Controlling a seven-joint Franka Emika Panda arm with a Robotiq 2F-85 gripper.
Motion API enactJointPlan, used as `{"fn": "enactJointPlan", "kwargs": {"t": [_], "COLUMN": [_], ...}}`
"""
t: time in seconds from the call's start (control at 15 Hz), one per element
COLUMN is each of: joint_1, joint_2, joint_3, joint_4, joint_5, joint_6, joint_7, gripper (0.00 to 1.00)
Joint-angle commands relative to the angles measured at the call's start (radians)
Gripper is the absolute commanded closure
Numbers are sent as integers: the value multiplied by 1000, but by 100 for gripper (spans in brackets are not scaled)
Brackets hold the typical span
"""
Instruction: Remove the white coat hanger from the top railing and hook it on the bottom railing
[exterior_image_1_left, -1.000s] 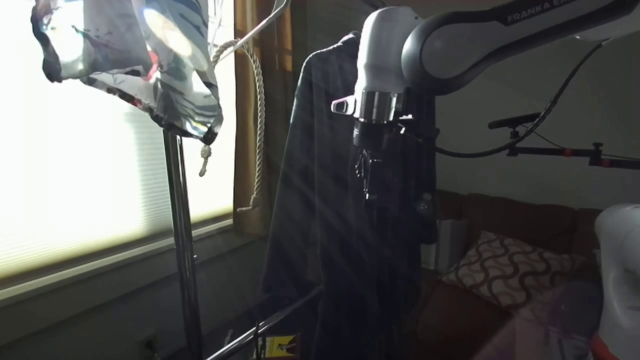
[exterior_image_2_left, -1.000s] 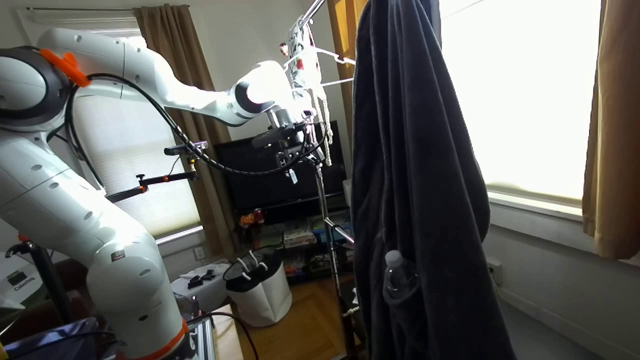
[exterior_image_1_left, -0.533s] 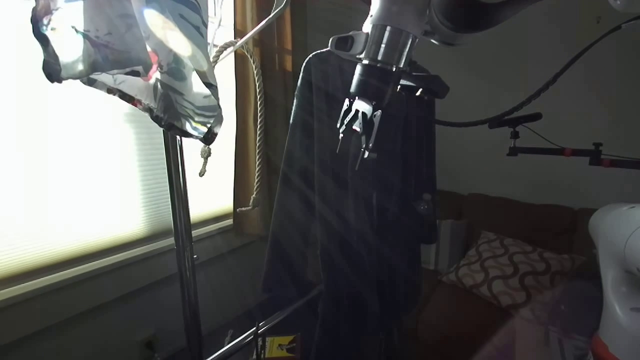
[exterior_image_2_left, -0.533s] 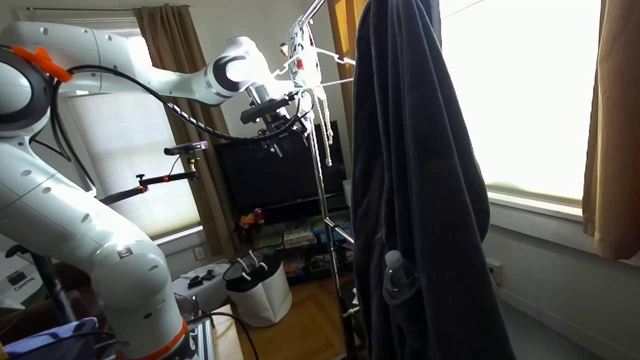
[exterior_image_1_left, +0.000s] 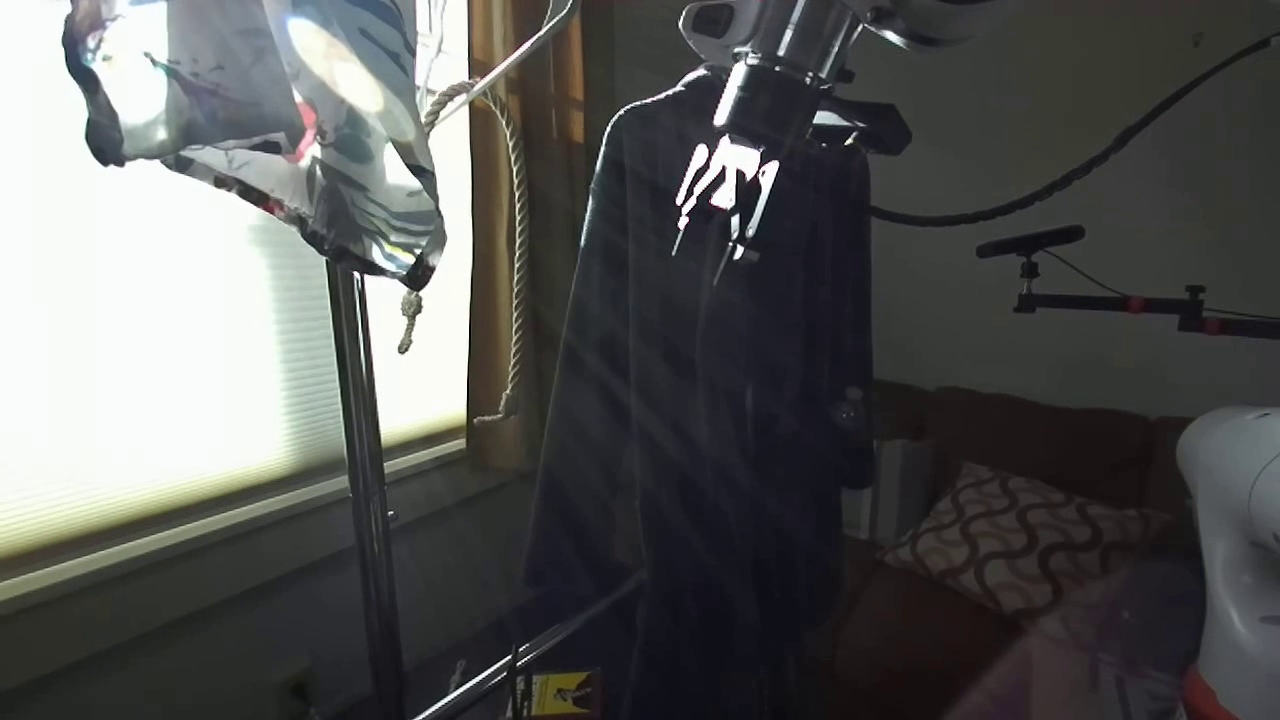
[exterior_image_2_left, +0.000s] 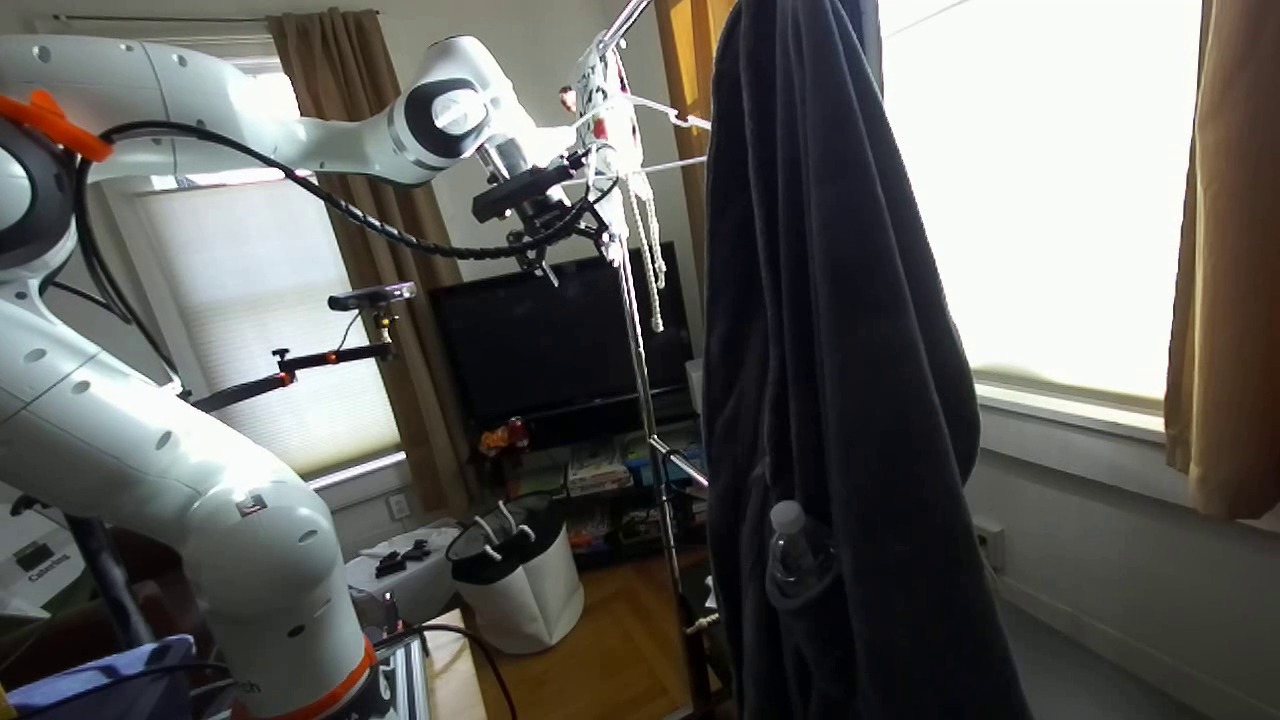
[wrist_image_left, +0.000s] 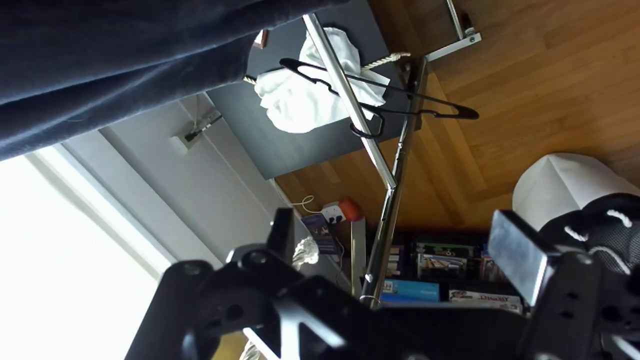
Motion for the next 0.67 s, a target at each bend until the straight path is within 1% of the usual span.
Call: {"fn": "enactJointPlan", "kwargs": {"t": [0.0,0.2,0.27,0.47,0.6], "joint_1": [-2,-1,4,-19,-31], "joint_2": [1,1,8,64,105], "joint_3": [2,2,-2,33,59], "joint_4": [3,3,6,75,150], "joint_5": [1,1,32,69,72], "joint_6": [-2,-2,14,50,60], "joint_7": [-1,-1,19,209,326], "gripper": [0,0,0,0,0]}}
